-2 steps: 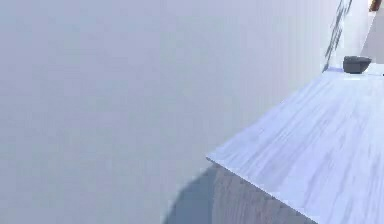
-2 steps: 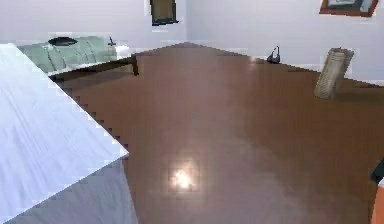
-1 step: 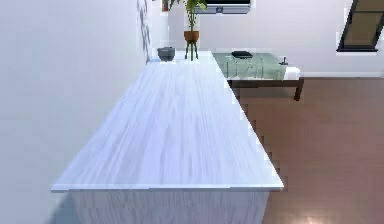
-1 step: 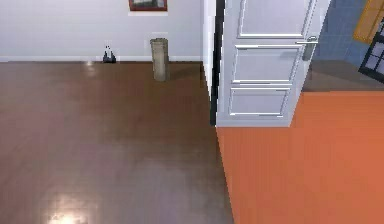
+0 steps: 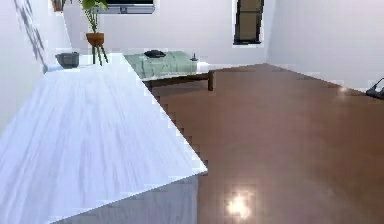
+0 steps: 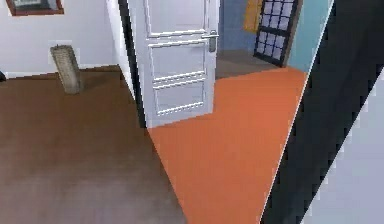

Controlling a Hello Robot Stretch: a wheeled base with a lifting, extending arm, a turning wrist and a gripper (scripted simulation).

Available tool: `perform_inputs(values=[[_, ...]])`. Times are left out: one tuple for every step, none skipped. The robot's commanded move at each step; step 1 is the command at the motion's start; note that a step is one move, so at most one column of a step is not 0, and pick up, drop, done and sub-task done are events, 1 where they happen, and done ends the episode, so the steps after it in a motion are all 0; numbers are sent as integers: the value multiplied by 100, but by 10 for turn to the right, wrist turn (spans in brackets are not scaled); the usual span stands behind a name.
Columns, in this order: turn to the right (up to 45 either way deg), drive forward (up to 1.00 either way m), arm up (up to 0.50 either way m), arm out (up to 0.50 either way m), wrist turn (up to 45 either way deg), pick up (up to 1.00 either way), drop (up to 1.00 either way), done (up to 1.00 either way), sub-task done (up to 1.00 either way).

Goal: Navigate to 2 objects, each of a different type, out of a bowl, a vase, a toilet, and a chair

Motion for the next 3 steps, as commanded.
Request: perform_inputs(values=[[0, 5, 0, 0, 0, 0, 0, 0, 0], [450, 0, 0, 0, 0, 0, 0, 0, 0], [240, 0, 0, 0, 0, 0, 0, 0, 0]])
